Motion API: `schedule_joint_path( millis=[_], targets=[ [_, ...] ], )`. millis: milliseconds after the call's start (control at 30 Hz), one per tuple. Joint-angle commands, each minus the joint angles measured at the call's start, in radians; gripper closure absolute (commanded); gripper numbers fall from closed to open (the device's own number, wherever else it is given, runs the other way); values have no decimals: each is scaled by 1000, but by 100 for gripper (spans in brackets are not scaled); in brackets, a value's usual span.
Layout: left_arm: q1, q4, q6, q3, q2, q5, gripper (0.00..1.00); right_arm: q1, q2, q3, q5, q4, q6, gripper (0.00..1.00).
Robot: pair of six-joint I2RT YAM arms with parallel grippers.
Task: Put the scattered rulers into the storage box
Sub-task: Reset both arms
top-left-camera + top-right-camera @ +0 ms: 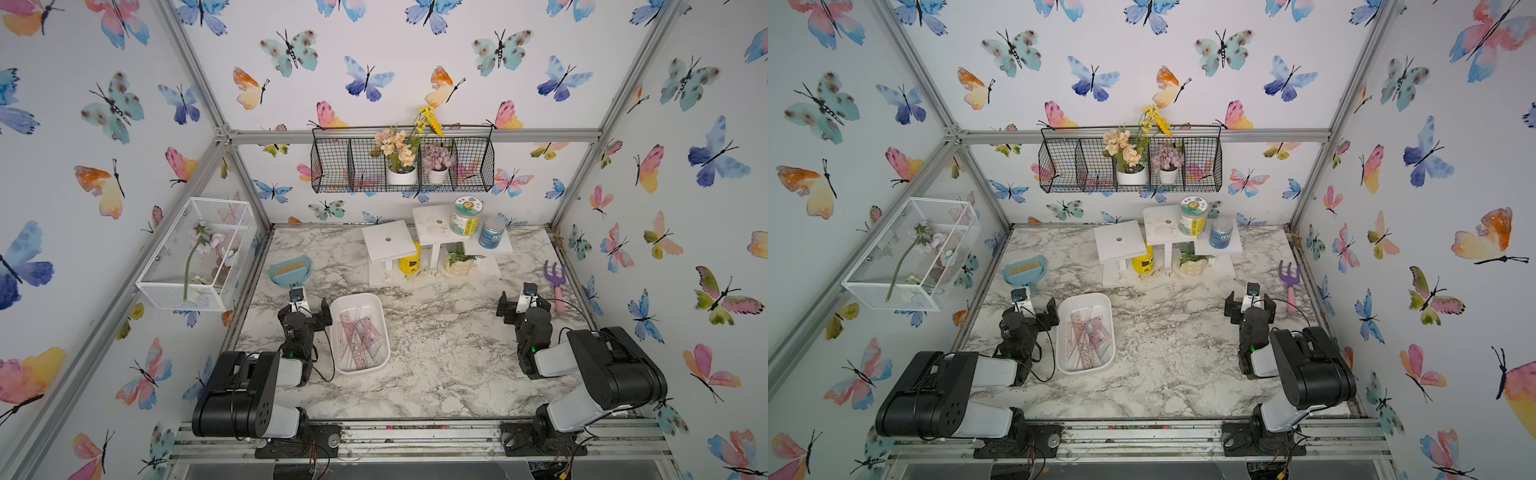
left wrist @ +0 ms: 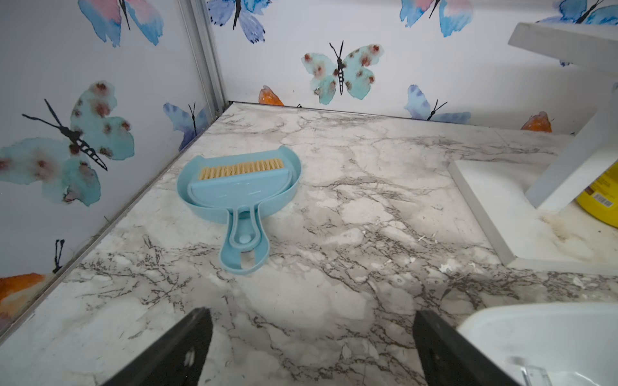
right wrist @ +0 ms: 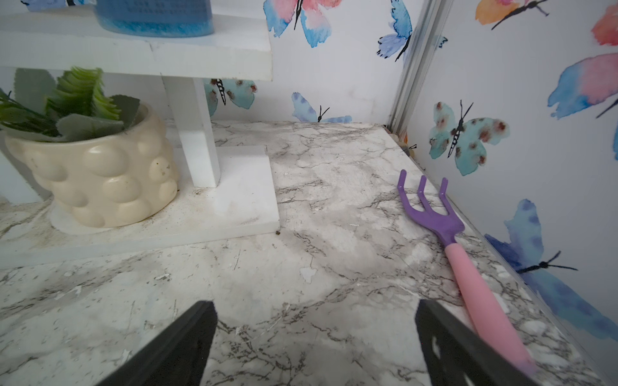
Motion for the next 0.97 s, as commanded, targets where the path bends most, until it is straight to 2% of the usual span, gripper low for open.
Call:
schedule_joint_path(
  millis=[0, 67, 133, 933],
  targets=[
    [2, 93, 17, 3, 2, -6, 1, -4, -17, -25, -55, 63, -12, 2],
    [3, 13, 12, 22, -22, -4, 1, -3, -10, 0, -32, 29, -3, 2],
    [3, 56, 15, 13, -9, -7, 1, -4, -2, 20, -18, -2, 10, 2],
    [3, 27, 17, 20, -17, 1, 1, -7, -6, 18, -18, -2, 13, 2]
  ],
)
